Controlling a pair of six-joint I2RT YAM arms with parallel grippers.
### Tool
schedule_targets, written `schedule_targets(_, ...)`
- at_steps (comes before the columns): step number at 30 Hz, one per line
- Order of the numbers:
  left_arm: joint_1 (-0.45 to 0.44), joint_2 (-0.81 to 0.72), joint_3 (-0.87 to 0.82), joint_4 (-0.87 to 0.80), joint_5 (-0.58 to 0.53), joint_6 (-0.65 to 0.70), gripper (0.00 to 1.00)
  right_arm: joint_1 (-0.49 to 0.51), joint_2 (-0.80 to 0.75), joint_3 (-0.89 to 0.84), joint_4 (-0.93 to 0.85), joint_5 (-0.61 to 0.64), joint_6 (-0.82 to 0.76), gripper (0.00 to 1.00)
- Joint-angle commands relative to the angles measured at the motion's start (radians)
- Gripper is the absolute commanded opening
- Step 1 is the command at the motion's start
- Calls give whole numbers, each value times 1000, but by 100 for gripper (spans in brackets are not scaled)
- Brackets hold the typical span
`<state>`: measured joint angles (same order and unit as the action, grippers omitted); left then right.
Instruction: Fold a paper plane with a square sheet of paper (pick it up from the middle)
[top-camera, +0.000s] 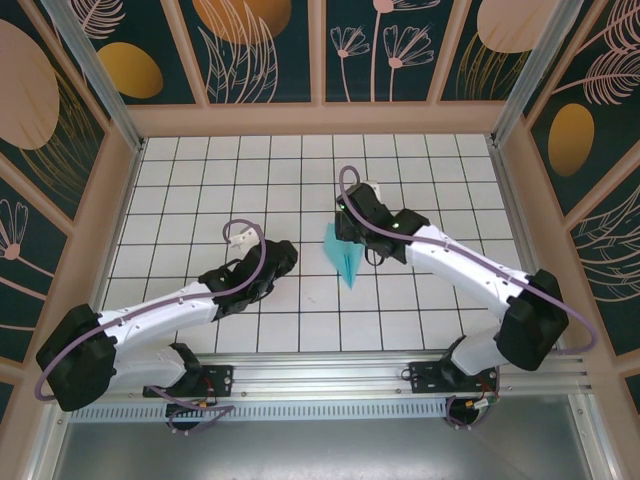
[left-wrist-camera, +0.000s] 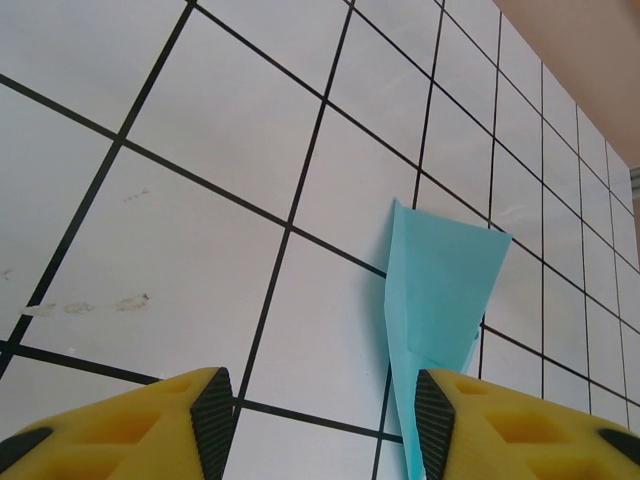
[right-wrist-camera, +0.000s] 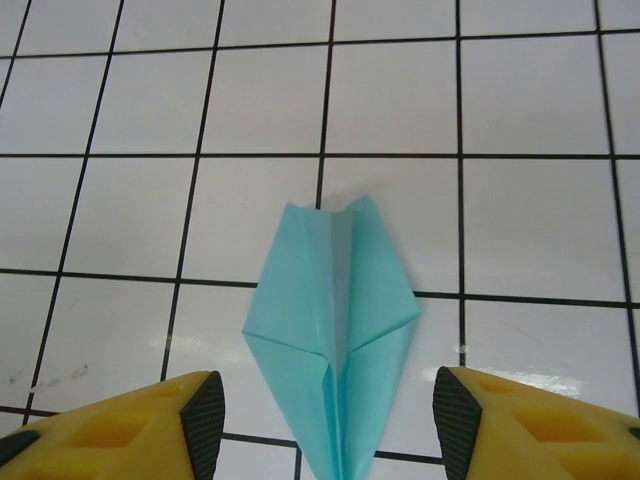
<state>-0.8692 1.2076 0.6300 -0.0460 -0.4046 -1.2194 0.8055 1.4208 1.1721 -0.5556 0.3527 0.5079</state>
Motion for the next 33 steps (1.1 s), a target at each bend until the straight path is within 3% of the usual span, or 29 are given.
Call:
schedule_targets(1, 6, -26, -7, -13, -41, 26, 55, 7, -41, -41, 22, 87, -17, 61)
schedule_targets(11, 7, -63, -9, -29, -98, 67, 57, 15, -217, -162, 131, 187, -28, 61)
schedule_targets(13, 7, -80, -8, -46, -132, 91, 62, 14, -255, -197, 161, 225, -36, 62)
schedule_targets(14, 7, -89, -5, -60, -154, 106, 64, 13, -268, -212, 173, 255, -42, 63)
schedule_targets(16, 7, -111, 4, -100, -219, 154, 69, -6, -290, -261, 214, 330, -83, 75)
schedule_targets(20, 19, -156, 10, -139, -334, 266, 97, -191, -279, -345, 288, 342, -115, 92)
schedule_targets(23, 46, -184, 5, -154, -398, 347, 98, -363, -249, -437, 417, 296, -177, 93)
schedule_targets(26, 121, -210, -33, -145, -448, 403, 99, -484, -220, -595, 702, 308, -298, 94)
schedule_targets(28, 193, -233, -51, -153, -477, 420, 99, -569, -185, -640, 818, 154, -363, 94)
schedule_targets(33, 299, -295, -122, -45, -552, 554, 99, -638, -49, -712, 1067, 22, -438, 95)
